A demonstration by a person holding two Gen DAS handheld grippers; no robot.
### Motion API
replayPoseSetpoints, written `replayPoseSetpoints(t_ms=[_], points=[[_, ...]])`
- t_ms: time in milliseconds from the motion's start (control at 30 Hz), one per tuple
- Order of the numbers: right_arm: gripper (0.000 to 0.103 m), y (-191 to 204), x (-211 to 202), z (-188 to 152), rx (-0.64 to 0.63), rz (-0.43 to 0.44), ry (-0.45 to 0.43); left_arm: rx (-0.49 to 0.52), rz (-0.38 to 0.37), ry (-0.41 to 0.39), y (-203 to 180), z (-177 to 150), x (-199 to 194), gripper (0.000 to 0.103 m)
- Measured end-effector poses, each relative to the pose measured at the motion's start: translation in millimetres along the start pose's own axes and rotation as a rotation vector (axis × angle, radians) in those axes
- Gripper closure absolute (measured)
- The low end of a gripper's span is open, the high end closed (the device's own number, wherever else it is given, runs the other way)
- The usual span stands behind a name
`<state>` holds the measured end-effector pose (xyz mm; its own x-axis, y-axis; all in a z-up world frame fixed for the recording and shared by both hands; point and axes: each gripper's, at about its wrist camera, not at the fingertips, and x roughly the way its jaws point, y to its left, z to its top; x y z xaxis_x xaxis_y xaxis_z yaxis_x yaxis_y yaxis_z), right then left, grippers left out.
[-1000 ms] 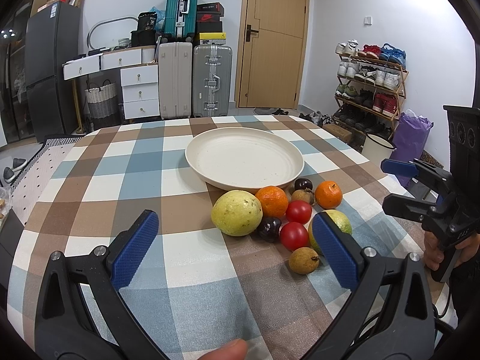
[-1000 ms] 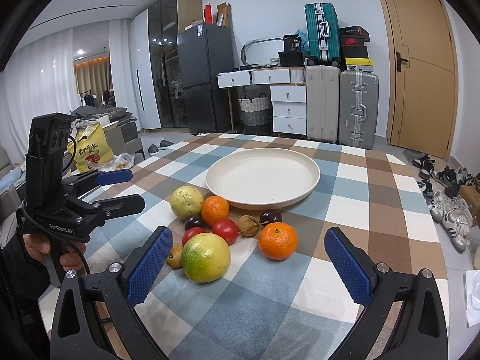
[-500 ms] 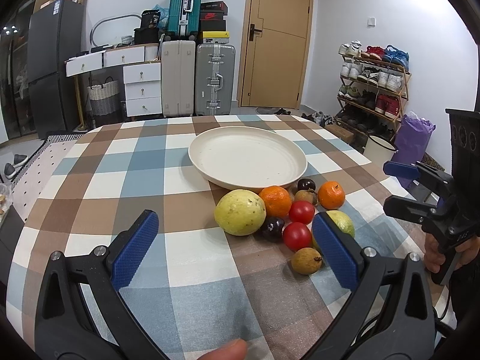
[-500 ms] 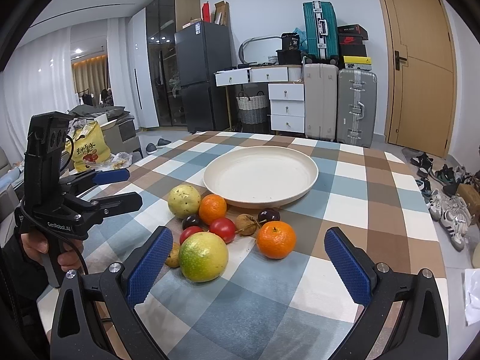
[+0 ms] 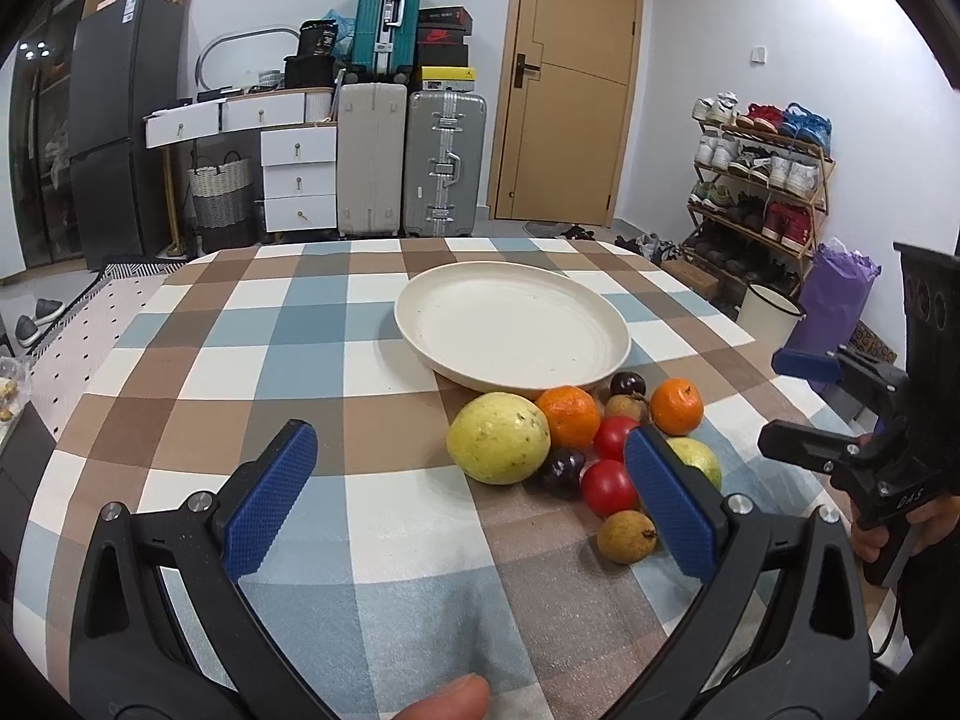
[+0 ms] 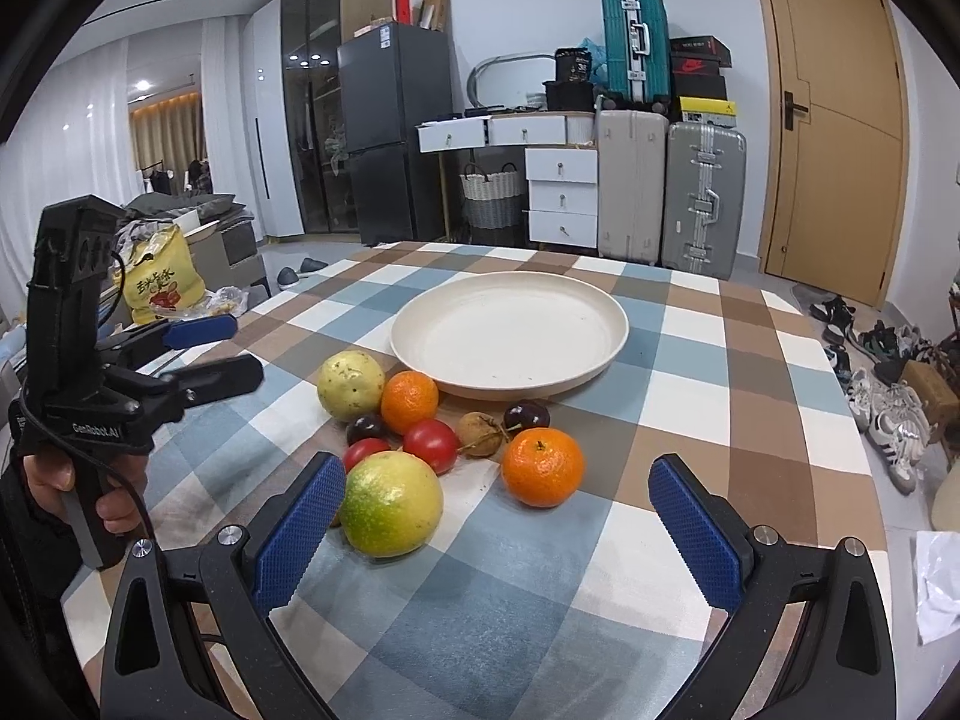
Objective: Organize fruits
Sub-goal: 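Move the left tool to the yellow guava while the right tool reaches the mandarin orange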
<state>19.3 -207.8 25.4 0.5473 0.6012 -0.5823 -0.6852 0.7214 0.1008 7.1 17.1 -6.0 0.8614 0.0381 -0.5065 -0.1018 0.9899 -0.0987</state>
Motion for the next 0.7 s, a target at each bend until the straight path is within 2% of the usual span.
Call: replayPoseSetpoints(t_ms=[133,267,500,700], points=[[0.0,-6,10,3,0.005,-0.045,0.049,0.004,0.02,0.029,1,4,7,0.001],[0.001,-18,17,6,0.046,-0.033,0.093,0.032,0.016,0.047,-3,9,14,0.001],[0.001,-25,33,14,0.052,-0.043,0.126,0.087,-0.067,0.128,-5,19,38,0.001],[0.001,-36,54,15,0.096,-0.046,0.176,0.055,-0.096,0.145,-1,18,49,0.003]])
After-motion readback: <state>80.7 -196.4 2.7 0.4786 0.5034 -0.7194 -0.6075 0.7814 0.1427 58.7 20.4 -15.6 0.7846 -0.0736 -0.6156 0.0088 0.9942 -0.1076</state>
